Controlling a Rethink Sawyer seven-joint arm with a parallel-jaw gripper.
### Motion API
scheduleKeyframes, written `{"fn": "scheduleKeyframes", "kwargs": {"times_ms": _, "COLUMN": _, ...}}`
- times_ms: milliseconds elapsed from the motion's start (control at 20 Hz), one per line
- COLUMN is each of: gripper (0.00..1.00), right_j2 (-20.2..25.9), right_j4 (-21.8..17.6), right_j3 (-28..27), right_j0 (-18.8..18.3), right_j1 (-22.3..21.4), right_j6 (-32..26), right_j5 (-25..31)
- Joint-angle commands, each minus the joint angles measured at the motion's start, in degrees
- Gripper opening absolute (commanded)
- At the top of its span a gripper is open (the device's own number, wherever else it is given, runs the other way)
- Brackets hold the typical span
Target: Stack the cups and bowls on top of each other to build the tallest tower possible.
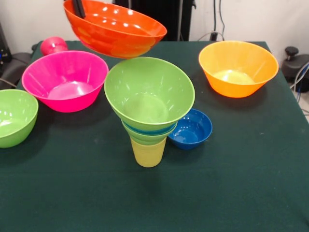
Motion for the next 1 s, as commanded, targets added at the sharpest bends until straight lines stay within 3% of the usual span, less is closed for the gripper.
{"fn": "scheduleKeyframes", "kwargs": {"times_ms": 50, "gripper": 0.0, "right_j2": 2.83, "right_j4": -0.5, "right_j3": -8.28, "right_j0": -1.88, "right_j1": 2.94, "right_j6": 26.27, "right_j5": -4.37}}
{"fn": "scheduleKeyframes", "kwargs": {"times_ms": 800, "gripper": 0.0, "right_j2": 0.75, "right_j4": 2.43, "right_j3": -13.64, "right_j0": -1.78, "right_j1": 5.68, "right_j6": 31.11, "right_j5": -5.32}}
{"fn": "scheduleKeyframes", "kwargs": {"times_ms": 1000, "gripper": 0.0, "right_j2": -1.53, "right_j4": 4.92, "right_j3": -14.65, "right_j0": -0.6, "right_j1": 7.88, "right_j6": 32.15, "right_j5": -7.42}}
